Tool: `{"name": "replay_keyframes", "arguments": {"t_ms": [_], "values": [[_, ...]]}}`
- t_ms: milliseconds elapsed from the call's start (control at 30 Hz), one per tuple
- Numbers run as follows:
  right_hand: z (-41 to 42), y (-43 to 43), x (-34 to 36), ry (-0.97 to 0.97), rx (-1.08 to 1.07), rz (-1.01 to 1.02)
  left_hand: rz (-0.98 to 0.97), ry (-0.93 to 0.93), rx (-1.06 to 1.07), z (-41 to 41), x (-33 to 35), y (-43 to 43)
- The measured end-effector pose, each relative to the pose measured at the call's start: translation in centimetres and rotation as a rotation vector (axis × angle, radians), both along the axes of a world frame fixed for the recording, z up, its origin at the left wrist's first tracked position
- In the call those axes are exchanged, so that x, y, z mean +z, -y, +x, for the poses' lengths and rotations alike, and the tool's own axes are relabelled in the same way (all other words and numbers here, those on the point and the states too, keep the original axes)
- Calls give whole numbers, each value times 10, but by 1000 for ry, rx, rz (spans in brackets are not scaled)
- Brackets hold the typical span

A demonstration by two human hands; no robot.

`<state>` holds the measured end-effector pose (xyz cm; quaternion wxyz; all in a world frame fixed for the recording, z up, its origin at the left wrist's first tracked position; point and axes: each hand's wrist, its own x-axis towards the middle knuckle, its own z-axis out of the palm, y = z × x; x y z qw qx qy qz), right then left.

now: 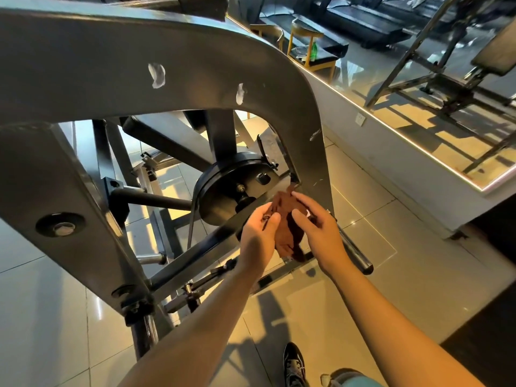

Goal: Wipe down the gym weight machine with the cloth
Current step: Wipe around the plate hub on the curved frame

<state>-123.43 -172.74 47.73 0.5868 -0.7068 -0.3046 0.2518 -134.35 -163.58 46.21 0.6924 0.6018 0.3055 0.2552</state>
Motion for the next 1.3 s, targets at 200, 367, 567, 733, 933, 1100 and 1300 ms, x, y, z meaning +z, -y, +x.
{"name": "replay_keyframes", "arguments": {"t_ms": [200,367,567,733,933,1100,1300], "values": [[-5,-11,-7,26,-7,22,-1,-7,-109,7,2,-9],[9,-35,-2,400,-196,-51,454,-226,87,-7,-17,-33],[-5,-72,-30,903,55,-255,483,-316,121,-28,-56,-46],[-9,-71,-52,1079,338,-284,374,-220,127,-30,-56,-44],[27,-70,-33,1066,90,-357,432,-302,64,-38,-65,-52],[-17,-75,-57,974,210,-220,363,-210,83,-37,-55,-47],[17,-65,-39,1063,253,-139,349,-249,52,-43,-55,-51]]}}
